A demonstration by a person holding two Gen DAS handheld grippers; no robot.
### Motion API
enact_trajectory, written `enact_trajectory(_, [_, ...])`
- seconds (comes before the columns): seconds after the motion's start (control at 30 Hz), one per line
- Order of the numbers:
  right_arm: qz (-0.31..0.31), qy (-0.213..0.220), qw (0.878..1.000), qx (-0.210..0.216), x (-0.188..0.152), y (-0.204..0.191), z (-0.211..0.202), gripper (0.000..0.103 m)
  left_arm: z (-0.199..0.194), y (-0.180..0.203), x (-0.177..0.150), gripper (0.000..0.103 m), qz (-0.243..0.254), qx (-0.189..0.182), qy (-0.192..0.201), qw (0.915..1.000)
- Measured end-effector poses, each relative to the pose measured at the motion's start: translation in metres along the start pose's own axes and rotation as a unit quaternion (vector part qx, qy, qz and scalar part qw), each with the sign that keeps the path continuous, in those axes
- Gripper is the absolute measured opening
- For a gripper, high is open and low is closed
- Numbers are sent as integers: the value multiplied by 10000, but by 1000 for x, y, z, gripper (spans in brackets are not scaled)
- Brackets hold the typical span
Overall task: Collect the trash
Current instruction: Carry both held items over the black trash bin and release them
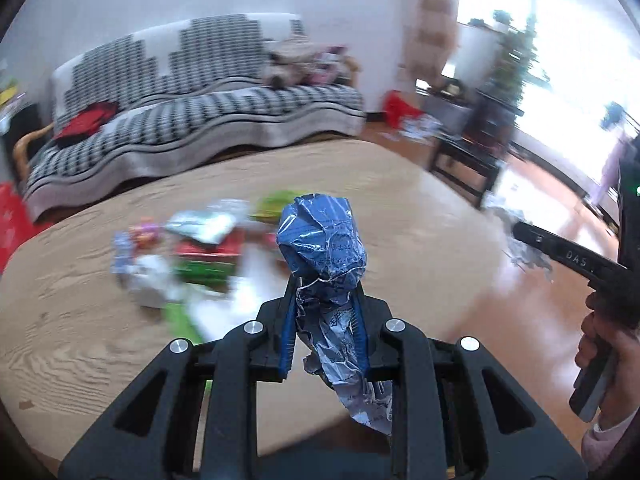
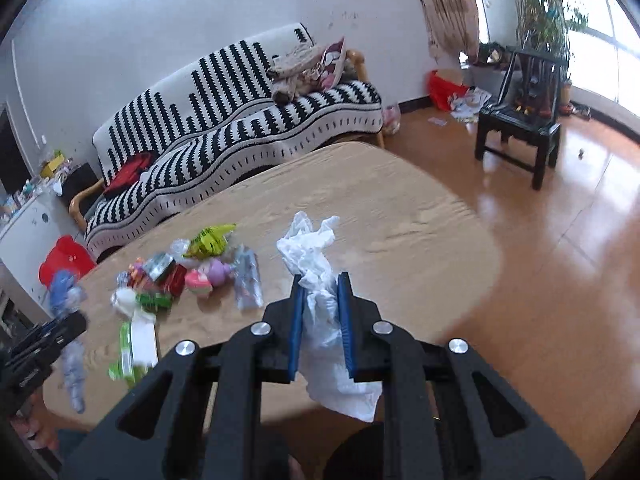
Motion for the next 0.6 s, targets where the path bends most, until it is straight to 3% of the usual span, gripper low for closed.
enact_trajectory(0.1, [-248, -254, 9992, -200, -41, 23, -21, 17, 8, 59, -26, 23, 219, -315, -216, 9990])
enact_trajectory(0.2, [-148, -759, 9964, -340, -99, 56, -12, 17, 43, 110, -80, 23, 210, -705, -1017, 9921])
enact_trajectory(0.3, [366, -1334, 9899, -311, -159, 94, 15, 17, 95, 151, -145, 23, 452, -807, -1938, 9767])
enact_trajectory(0.47, [770, -1986, 9766, -282, -224, 123, 59, 17, 177, 177, -219, 23, 461, -693, -3090, 9474])
enact_trajectory(0.6, [1011, -2424, 9641, -388, -265, 138, 93, 17, 213, 174, -247, 23, 558, -582, -3418, 9363])
Point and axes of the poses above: each gripper's, at about its wrist camera, not at the fingertips, and z roughly the way its jaws point, y to its right, x to its top, the point moved 7 cm from there along z, roughly the way its jaws point, and after that the axes turned 3 degrees about -y, right-handed, at the moved point
